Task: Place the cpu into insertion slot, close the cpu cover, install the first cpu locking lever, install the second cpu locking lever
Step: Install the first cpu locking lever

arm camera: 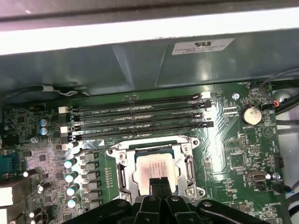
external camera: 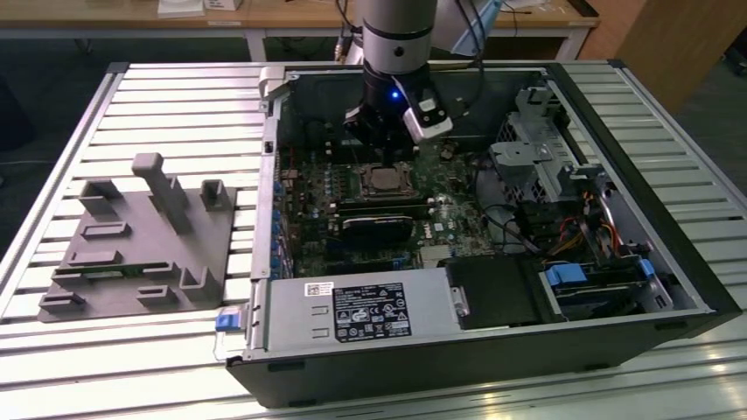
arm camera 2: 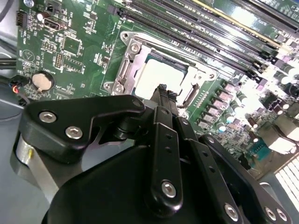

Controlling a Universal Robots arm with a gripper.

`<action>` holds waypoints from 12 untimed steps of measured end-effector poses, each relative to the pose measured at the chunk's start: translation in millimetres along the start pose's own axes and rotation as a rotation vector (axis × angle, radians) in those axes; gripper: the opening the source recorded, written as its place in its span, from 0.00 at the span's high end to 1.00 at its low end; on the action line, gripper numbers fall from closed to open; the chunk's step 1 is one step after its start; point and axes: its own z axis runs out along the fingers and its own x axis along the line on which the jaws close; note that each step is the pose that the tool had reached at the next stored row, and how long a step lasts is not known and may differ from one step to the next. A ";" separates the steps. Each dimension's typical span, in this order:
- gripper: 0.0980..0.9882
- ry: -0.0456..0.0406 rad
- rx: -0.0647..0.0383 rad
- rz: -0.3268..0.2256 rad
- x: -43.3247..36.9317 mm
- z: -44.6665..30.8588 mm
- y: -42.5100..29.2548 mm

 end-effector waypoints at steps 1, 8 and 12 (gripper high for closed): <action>0.99 0.0000 0.000 0.000 0.0 -0.7 0.1; 0.99 -0.0004 -0.003 0.000 9.8 -1.2 -1.3; 0.99 -0.0036 -0.004 0.000 23.9 -1.7 -3.3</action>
